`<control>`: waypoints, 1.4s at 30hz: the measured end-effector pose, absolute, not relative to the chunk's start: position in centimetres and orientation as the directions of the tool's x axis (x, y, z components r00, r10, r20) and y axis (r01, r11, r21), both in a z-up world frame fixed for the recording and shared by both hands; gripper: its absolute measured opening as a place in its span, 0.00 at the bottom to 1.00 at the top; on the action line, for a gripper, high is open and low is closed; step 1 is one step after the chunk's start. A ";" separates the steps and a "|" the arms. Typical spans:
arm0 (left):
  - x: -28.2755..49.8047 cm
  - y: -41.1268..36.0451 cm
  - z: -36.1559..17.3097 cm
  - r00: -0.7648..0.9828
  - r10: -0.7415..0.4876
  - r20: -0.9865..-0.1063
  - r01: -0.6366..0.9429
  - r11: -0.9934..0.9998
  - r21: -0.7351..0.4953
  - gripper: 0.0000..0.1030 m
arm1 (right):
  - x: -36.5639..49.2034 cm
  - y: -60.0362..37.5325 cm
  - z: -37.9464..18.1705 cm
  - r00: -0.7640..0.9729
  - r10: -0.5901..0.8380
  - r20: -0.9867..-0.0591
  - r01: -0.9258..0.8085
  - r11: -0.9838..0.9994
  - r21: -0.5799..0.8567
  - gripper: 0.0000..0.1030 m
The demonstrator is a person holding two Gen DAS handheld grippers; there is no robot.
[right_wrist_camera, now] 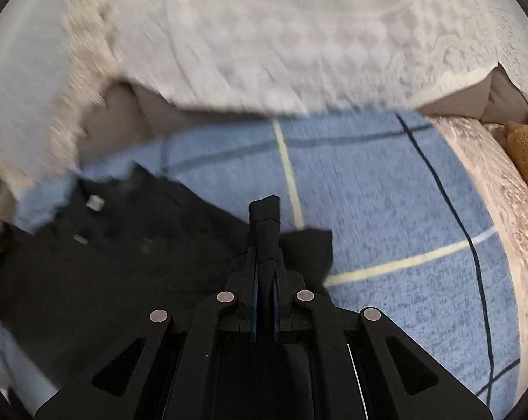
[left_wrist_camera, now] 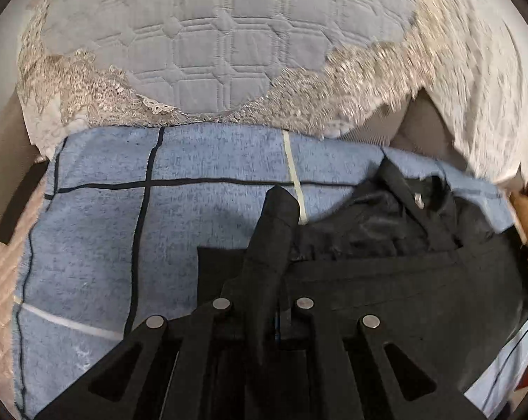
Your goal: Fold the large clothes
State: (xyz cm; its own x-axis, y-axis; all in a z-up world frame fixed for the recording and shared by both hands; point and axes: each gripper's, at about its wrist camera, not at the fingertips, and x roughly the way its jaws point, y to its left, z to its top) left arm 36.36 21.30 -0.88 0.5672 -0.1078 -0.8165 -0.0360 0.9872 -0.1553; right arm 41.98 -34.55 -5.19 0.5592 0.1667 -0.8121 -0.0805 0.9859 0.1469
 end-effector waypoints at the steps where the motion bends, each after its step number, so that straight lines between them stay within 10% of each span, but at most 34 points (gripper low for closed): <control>1: 36.5 21.5 -0.5 0.576 -0.110 -0.810 -0.037 0.986 -0.160 0.08 | 41.8 -34.8 -4.9 0.568 0.177 -0.804 -0.080 0.984 0.160 0.05; 6: 36.5 22.1 1.4 0.631 -0.112 -0.768 -0.005 0.989 -0.149 0.08 | 41.0 -36.0 -2.1 0.662 0.213 -0.719 -0.080 0.974 0.214 0.05; 16: 39.4 21.5 -3.4 0.532 -0.044 -0.846 -0.026 0.997 -0.068 0.17 | 43.9 -32.7 -6.7 0.534 0.015 -0.846 -0.093 0.995 -0.041 0.08; 26: 36.2 22.0 0.8 0.593 -0.091 -0.800 -0.028 0.991 -0.133 0.55 | 39.8 -32.8 -1.3 0.636 0.034 -0.771 -0.072 0.997 -0.016 0.58; 33: 28.7 19.3 5.2 0.691 -0.095 -0.716 0.028 0.994 -0.105 0.64 | 30.9 -31.2 0.5 0.684 0.058 -0.727 -0.142 0.988 -0.055 0.61; 42: 25.2 12.6 -1.2 0.534 -0.117 -0.838 0.210 0.978 -0.002 0.65 | 27.3 -24.4 -4.3 0.619 0.110 -0.778 -0.314 0.942 -0.117 0.61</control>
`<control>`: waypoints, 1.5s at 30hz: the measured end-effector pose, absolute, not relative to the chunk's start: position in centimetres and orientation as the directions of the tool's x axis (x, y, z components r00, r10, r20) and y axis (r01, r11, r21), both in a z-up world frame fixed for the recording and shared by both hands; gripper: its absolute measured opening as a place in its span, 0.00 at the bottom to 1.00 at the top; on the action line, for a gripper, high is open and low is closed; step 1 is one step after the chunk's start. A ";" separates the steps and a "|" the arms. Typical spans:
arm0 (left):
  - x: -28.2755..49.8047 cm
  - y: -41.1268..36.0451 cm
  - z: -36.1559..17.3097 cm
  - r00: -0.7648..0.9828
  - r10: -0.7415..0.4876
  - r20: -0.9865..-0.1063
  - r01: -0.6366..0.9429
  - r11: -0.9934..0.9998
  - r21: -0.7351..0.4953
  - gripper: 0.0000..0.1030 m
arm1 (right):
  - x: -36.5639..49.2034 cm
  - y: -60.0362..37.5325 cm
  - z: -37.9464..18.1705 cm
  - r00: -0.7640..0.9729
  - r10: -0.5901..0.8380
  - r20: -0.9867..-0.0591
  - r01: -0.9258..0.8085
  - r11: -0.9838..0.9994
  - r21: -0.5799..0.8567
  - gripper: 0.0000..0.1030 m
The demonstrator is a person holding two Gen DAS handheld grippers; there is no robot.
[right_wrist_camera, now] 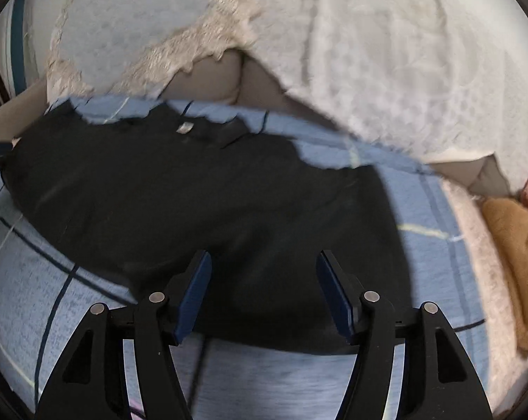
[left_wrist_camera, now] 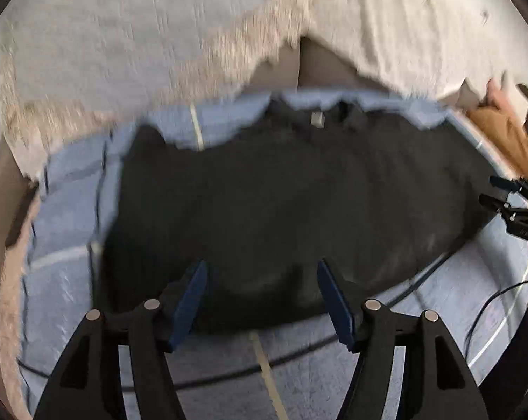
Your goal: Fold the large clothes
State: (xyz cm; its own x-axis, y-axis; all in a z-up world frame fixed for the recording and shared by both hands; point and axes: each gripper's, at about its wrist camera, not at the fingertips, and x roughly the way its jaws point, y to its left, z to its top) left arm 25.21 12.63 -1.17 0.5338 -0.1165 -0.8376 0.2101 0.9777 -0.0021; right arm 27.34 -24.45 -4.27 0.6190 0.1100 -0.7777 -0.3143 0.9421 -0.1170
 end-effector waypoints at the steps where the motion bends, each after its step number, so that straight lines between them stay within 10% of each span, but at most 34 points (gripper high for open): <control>1: 25.3 12.7 -1.8 0.526 -0.101 -0.845 0.200 0.980 0.008 0.65 | 27.6 -24.2 -5.1 0.598 0.104 -0.794 -0.327 0.937 -0.124 0.61; 20: 28.3 16.7 -1.5 0.532 -0.141 -0.835 0.048 0.990 -0.136 0.59 | 28.1 -26.3 -3.6 0.576 0.288 -0.765 -0.308 0.943 0.124 0.68; 38: 31.5 19.5 -4.2 0.506 -0.100 -0.857 -0.028 0.991 -0.132 0.61 | 32.8 -19.4 -8.4 0.458 0.153 -0.876 -0.316 0.949 0.001 0.69; 45: 31.4 21.9 -1.5 0.577 -0.170 -0.799 -0.026 0.974 -0.226 0.63 | 31.6 -15.8 -3.0 0.558 0.311 -0.770 -0.351 0.929 0.121 0.69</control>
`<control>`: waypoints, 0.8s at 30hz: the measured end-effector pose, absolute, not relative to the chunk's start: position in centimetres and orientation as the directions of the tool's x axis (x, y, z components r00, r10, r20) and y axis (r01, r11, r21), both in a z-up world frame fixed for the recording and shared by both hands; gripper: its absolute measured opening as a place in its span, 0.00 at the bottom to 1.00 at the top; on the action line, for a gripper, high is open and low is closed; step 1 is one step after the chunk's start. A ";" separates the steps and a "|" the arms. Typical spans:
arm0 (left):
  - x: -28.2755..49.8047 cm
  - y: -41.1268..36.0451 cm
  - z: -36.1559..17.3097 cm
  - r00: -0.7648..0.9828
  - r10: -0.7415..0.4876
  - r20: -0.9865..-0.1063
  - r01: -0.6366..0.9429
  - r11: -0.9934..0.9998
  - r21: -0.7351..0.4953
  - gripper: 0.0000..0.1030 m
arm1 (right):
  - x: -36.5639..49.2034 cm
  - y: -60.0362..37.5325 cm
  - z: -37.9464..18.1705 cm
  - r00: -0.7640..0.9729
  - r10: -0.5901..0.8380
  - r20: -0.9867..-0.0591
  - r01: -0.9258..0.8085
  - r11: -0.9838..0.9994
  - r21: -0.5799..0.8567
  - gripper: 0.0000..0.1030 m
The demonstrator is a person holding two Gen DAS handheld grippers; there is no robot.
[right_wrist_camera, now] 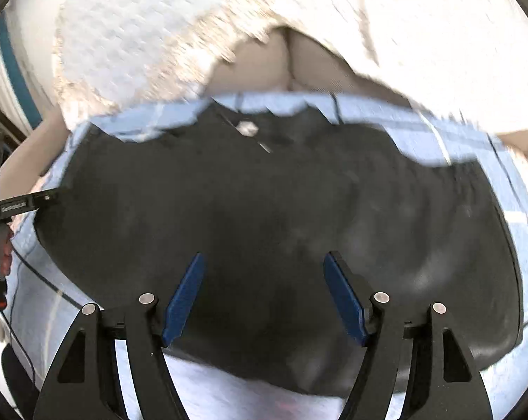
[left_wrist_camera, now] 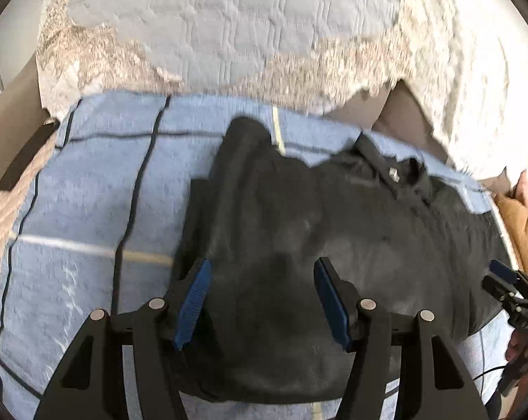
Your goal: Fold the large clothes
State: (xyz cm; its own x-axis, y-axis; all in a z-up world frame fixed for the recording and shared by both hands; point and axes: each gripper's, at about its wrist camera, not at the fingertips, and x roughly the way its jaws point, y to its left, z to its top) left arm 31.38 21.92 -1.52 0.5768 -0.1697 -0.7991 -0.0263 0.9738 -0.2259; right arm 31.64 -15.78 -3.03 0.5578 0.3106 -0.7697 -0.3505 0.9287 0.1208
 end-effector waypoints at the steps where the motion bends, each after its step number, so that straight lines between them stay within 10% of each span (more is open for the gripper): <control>1: 31.7 22.2 -1.5 0.572 -0.172 -0.802 -0.033 0.972 -0.233 0.63 | 31.9 -14.5 -2.9 0.562 0.314 -0.765 -0.365 0.924 0.111 0.69; 24: 33.1 26.3 -4.6 0.483 -0.158 -0.861 -0.072 0.973 -0.218 0.70 | 32.7 -6.5 -5.2 0.594 0.142 -0.792 -0.350 0.932 -0.096 0.71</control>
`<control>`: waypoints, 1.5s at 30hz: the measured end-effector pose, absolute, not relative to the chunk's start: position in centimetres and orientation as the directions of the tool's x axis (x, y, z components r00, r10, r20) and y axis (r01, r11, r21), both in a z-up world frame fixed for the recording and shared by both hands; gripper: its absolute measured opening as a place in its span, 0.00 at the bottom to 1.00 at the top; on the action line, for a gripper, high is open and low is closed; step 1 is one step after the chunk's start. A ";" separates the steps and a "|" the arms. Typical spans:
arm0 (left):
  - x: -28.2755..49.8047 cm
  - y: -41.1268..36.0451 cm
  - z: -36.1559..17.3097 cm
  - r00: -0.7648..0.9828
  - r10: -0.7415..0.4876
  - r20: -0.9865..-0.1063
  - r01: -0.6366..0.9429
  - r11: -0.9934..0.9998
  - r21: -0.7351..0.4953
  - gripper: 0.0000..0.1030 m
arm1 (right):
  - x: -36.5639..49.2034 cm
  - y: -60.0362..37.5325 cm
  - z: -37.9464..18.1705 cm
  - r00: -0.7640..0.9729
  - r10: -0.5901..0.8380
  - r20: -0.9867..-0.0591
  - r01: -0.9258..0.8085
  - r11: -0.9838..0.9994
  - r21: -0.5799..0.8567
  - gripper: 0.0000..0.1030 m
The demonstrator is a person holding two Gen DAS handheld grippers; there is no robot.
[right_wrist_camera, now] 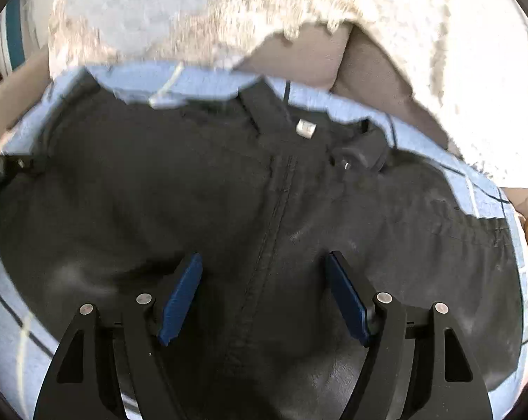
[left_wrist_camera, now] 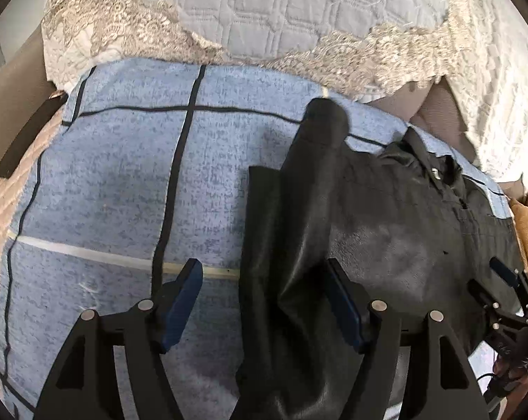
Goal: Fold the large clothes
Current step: 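Fold the jacket side lengthwise over its middle with the left tool, then open the left tool and withdraw it from the folded jacket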
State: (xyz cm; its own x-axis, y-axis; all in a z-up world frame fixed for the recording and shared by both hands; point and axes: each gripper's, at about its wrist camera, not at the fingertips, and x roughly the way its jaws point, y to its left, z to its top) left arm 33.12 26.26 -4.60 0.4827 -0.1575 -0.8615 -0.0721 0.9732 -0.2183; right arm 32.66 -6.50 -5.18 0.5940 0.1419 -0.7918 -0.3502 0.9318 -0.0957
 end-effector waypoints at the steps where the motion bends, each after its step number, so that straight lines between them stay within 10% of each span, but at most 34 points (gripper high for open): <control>1: 32.9 26.5 -4.2 0.490 -0.161 -0.857 -0.069 0.972 -0.223 0.70 | 32.1 -6.0 -4.2 0.621 0.163 -0.767 -0.361 0.928 -0.095 0.71; 45: 25.6 34.5 -2.3 0.505 -0.265 -0.821 -0.025 0.947 -0.321 0.71 | 24.0 12.8 -6.8 0.528 0.387 -0.756 -0.682 0.724 -0.106 0.71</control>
State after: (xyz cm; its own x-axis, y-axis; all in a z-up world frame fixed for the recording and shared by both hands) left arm 25.65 34.53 -2.34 0.5050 -0.2650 -0.8214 -0.0252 0.9468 -0.3209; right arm 24.01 12.80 -6.77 0.5283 0.3866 -0.7559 -0.6818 0.7238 -0.1064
